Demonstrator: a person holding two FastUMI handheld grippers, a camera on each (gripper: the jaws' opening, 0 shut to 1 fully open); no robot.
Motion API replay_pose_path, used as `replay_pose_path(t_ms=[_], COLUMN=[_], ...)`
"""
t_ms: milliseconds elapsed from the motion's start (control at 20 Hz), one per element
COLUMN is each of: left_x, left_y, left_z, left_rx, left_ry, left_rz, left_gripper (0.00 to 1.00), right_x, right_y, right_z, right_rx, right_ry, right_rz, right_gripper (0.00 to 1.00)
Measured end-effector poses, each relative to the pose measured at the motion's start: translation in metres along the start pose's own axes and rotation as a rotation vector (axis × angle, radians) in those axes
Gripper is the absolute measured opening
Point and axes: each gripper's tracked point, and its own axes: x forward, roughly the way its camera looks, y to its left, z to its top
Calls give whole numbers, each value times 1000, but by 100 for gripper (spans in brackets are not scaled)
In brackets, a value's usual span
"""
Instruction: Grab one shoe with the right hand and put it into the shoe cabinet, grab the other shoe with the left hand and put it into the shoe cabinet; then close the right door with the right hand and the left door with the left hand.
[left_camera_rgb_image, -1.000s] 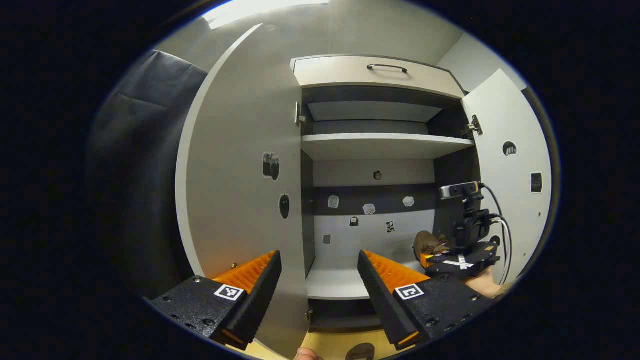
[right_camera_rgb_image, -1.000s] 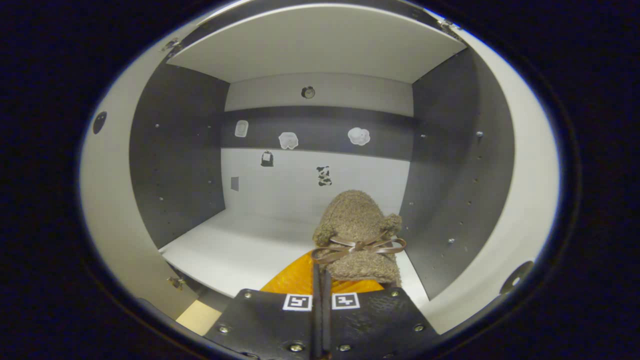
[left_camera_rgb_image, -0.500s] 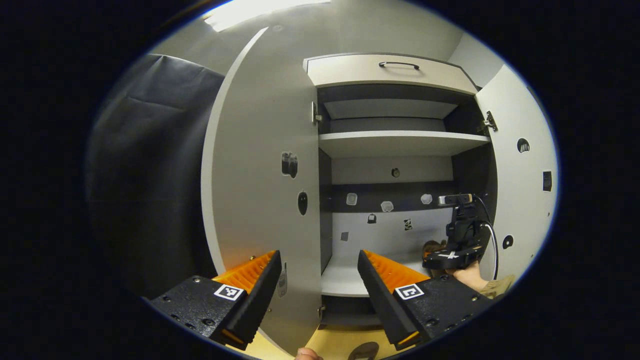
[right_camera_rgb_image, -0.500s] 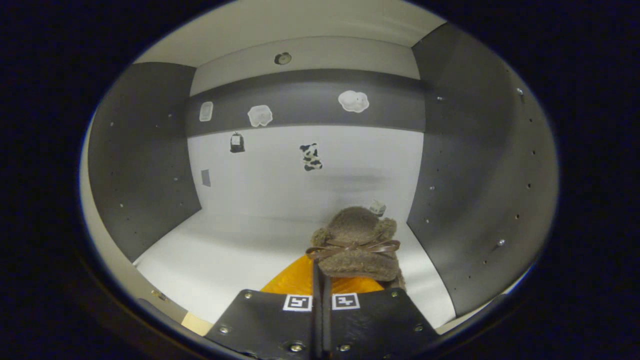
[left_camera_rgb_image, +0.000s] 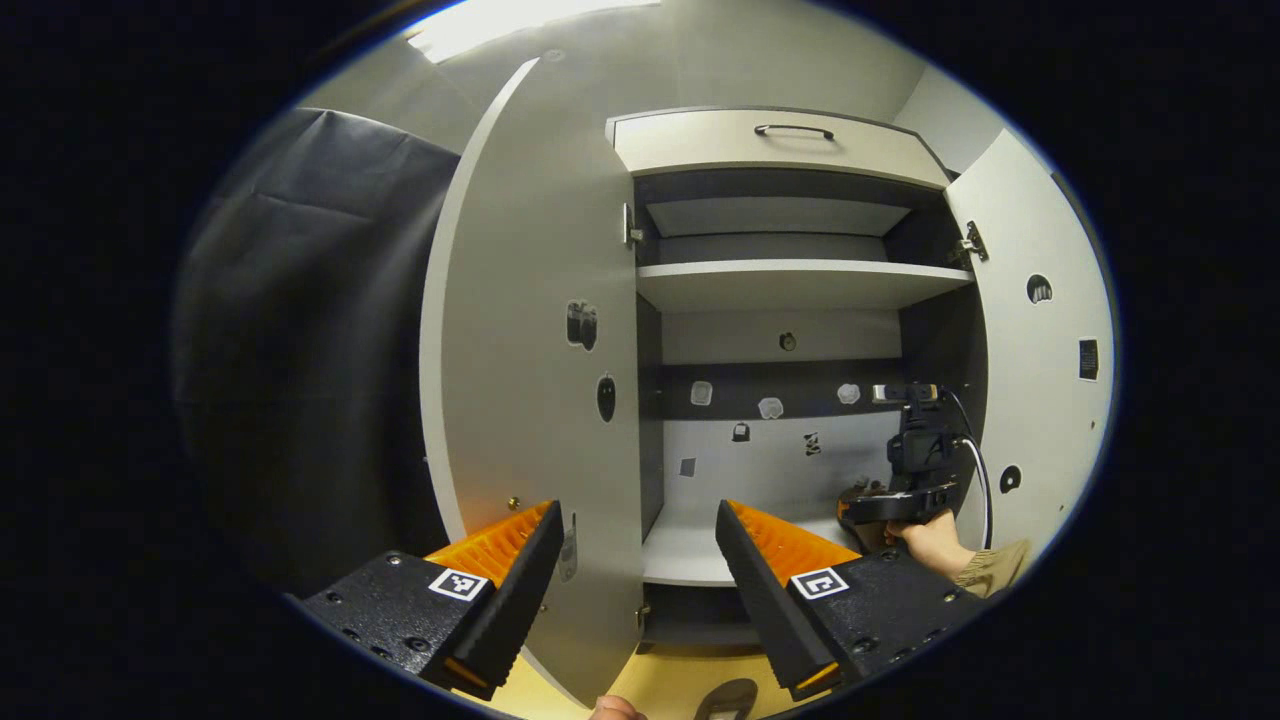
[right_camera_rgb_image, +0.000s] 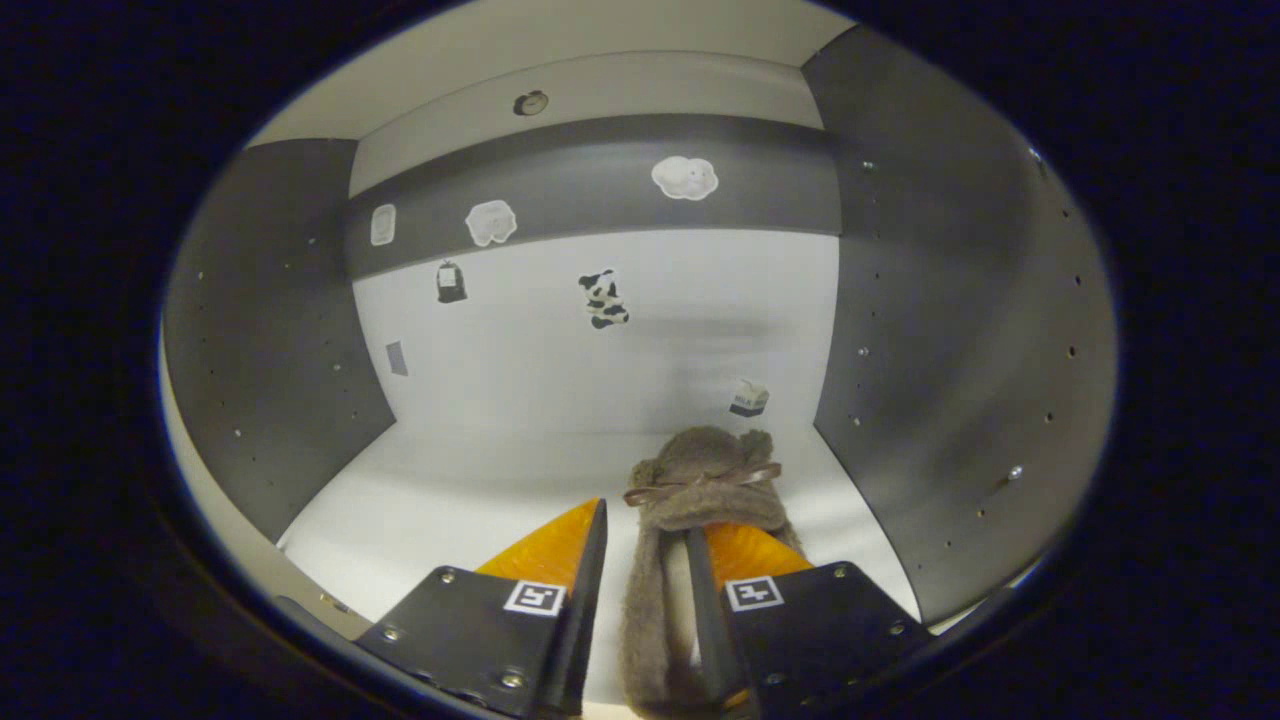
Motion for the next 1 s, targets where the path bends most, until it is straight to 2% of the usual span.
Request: replay_pose_path(t_ms=[50, 100, 200, 250, 300, 350, 600, 650, 750, 800, 850, 950, 1000], left_x=[-1, -1, -1, -2, -1, 0, 1, 1, 0, -3, -3, -10, -19], left_y=[-4, -7, -15, -20, -25, -30, -57, -61, -69, -73, -77, -87, -92], left_z=[-3, -8, -23, -34, -45, -58, -135, -153, -186, -205, -224, -264, -283], left_rx=[-6, -11, -9, -6, -3, 1, -21, -16, -4, 6, 12, 31, 45], left_ry=[3, 8, 31, 47, 65, 90, 236, 265, 305, 336, 361, 428, 471], left_rz=[-14, -25, -48, -64, -80, -95, -193, -209, -245, -264, -287, -341, -366], left_gripper=[95, 95, 94, 94, 95, 95, 95, 95, 95, 95, 95, 95, 95], right_x=[-9, -20, -48, -65, -82, -100, -185, -200, -229, -242, -255, -277, -287], right_y=[0, 1, 5, 8, 12, 15, 23, 21, 17, 16, 13, 7, 3], right_z=[-2, -2, 6, 12, 19, 27, 60, 65, 76, 80, 85, 91, 93], right_rx=[-14, -25, -37, -39, -38, -35, -5, -5, -5, -1, 5, 7, 5], right_ry=[0, -5, -46, -71, -95, -124, -241, -266, -319, -339, -359, -392, -408], right_rz=[-2, -4, 7, 19, 34, 48, 91, 88, 81, 80, 74, 63, 54], right_gripper=[41, 44, 41, 44, 41, 44, 41, 44, 44, 40, 43, 41, 44])
